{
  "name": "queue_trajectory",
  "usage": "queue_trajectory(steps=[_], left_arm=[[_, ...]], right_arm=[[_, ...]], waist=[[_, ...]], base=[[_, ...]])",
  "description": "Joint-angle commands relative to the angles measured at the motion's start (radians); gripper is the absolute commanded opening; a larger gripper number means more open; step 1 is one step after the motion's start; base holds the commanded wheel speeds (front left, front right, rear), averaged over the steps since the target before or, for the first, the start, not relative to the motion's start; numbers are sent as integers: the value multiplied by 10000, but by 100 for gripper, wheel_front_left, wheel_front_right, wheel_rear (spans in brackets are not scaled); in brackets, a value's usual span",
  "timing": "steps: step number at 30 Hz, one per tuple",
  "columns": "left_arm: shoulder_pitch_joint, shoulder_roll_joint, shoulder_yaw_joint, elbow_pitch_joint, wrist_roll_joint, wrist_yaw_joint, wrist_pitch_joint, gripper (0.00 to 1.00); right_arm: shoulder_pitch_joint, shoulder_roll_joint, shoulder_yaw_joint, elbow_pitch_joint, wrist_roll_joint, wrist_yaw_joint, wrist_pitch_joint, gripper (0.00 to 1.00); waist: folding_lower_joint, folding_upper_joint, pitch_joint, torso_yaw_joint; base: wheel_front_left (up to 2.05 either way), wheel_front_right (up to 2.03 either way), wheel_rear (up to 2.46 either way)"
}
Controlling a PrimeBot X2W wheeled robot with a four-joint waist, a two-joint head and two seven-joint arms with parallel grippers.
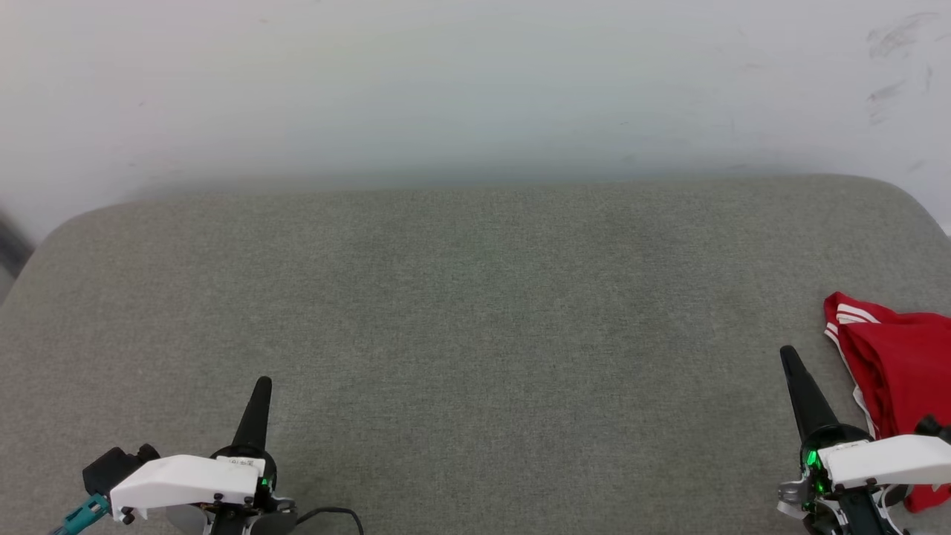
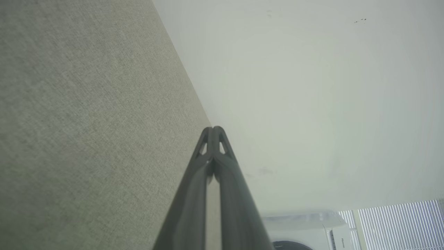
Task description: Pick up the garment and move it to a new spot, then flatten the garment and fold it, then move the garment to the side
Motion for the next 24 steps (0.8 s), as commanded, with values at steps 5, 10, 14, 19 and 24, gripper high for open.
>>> queue_trajectory(steps=[5,10,14,19,24], left_arm=[[-265,-55,127,-88,-548,-104,174,0],[-289,-86,202,-93,-931,-133,270,0],[-311,-112,260,-96,-1226,-183,357,0],[-361,-157,346,-97,-1718,-226,501,0],[-403,-191,400,-99,-2053,-283,597,0]], right_arm=[[-253,41,-69,50,631,-1,85,0],[-316,56,-103,111,1056,-1,120,0],[-325,67,-130,164,1384,-2,172,0],[-395,83,-176,244,1936,-2,225,0],[-462,95,-206,302,2307,-2,268,0]], waist=[[-1,-1,29,42],[-1,-1,54,79],[-1,-1,74,108],[-1,-1,109,159],[-1,-1,134,195]], base=[[0,0,0],[0,0,0],[0,0,0],[0,0,0],[0,0,0]])
